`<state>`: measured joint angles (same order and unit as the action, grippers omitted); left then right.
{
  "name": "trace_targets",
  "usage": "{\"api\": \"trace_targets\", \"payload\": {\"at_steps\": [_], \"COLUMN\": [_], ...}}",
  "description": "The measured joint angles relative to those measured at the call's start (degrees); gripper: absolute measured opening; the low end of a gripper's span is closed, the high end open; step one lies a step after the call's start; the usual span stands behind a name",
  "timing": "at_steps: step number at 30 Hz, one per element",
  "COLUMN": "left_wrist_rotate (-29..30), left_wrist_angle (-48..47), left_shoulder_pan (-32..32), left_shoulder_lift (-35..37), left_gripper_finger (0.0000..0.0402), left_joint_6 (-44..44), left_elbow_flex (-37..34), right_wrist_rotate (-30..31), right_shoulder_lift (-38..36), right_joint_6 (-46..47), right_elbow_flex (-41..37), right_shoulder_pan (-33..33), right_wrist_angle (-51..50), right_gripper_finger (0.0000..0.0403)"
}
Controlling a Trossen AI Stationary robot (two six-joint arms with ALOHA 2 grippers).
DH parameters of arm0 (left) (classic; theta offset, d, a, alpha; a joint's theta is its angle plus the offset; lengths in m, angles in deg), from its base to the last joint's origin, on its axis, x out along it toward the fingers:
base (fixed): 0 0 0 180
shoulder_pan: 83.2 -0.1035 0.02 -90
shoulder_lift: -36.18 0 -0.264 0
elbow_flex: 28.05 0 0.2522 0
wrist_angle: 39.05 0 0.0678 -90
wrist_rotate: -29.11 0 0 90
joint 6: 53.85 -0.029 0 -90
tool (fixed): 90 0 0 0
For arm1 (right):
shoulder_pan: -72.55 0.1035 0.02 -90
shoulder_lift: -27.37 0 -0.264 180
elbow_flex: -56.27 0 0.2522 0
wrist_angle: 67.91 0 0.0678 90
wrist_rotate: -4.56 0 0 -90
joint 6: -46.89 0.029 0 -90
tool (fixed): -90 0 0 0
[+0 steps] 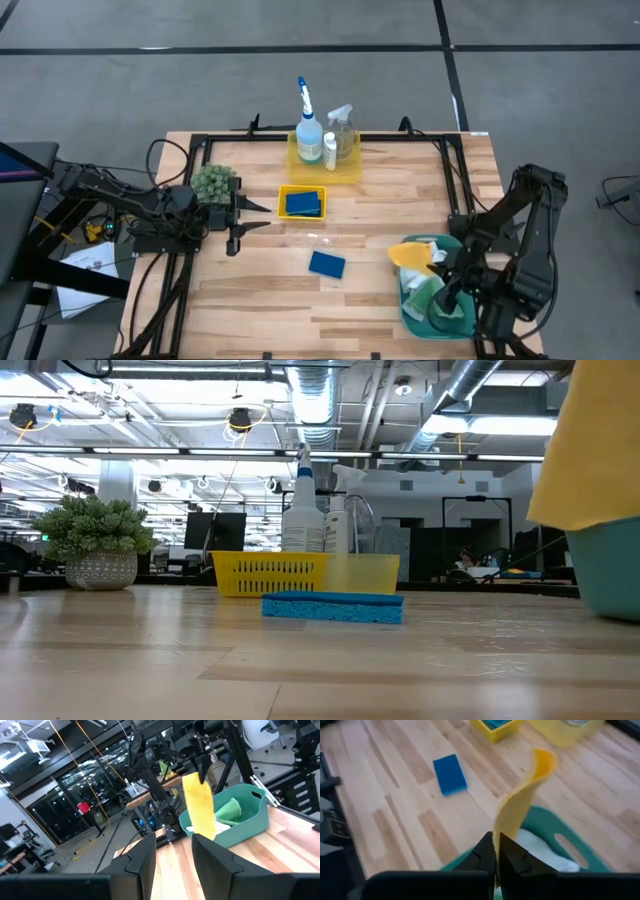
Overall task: Pick & Place Kitchen Items
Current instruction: Put the yellow cloth into the green bin
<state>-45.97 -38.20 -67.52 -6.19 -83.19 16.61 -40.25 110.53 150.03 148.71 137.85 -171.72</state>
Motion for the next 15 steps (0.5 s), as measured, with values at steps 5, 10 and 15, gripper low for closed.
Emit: {"api": "trace_targets", "payload": {"at_steps": [5, 10, 15], "left_wrist_rotate": [-0.02, -0.02, -0.02], "left_wrist_angle": [0.07, 0.3, 0.55], "left_shoulder_pan": [0.0, 0.0, 0.0], "left_shoulder_lift": [0.0, 0.0, 0.0], "left_gripper_finger": [0.0121, 0.0121, 0.0121], "left_joint_6": [-1.9, -2.4, -4.81], "left_elbow_flex": [0.0, 0.0, 0.0], "right_wrist_rotate": [-2.19, -8.36, -17.23], "right_shoulder_lift": [2.3, 4.49, 7.67], "right_joint_6": [-0.03, 1.98, 5.2], "right_elbow_flex": [1.72, 1.68, 1.64], "right_shoulder_pan": [-0.04, 0.32, 0.31], "right_wrist_angle": [0.05, 0.03, 0.03], "right_gripper_finger": [0.0, 0.0, 0.0]}}
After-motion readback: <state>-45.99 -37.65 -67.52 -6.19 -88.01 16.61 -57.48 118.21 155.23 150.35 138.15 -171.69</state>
